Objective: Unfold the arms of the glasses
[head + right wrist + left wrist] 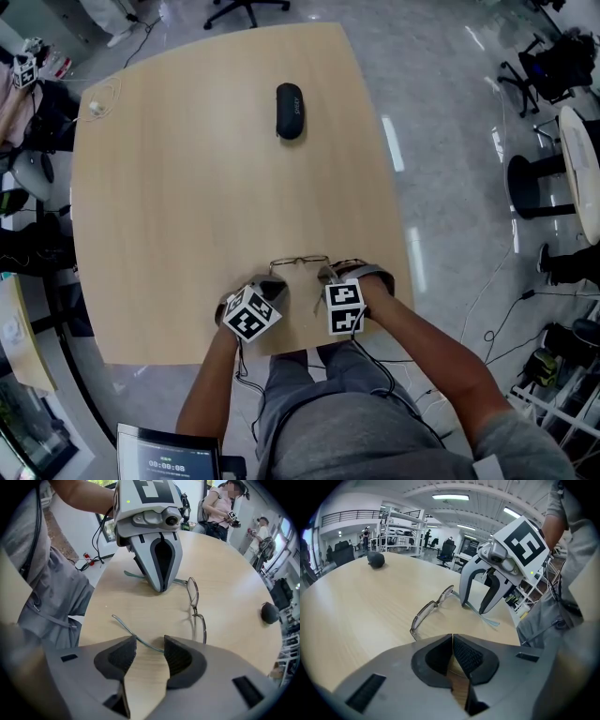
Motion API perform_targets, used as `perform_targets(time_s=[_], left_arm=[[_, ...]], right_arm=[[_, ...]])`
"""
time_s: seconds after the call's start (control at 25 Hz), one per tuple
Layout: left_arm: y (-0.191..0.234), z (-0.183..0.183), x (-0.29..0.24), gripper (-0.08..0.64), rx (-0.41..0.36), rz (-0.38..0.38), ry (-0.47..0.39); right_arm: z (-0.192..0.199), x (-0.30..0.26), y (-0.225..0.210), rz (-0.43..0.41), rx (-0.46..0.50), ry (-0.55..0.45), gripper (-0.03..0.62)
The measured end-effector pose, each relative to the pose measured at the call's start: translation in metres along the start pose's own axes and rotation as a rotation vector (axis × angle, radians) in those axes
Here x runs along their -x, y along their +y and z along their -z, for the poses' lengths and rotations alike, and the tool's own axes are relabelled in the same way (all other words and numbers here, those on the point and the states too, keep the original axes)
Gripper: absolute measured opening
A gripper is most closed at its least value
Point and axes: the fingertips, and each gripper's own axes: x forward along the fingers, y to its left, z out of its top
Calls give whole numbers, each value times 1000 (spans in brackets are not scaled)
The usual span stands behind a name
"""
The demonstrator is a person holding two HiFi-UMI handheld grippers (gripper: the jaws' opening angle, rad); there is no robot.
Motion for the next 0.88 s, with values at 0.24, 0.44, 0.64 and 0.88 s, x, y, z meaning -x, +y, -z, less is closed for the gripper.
perform_targets(time_s=[0.24,0.44,0.64,0.88], left_arm=[[0,-1,-1,8,32,-10,-23],[-1,-1,-1,8,68,-22,-34],[6,-5,-6,8,219,-73,-96],[10,-16,-2,8,320,-128,-125]], right_arm=[[6,1,8,-19,36,25,169],[12,6,12,-8,96,53,169],[12,15,-11,99,30,41,169],[11,25,-18,155,-164,-57,169]])
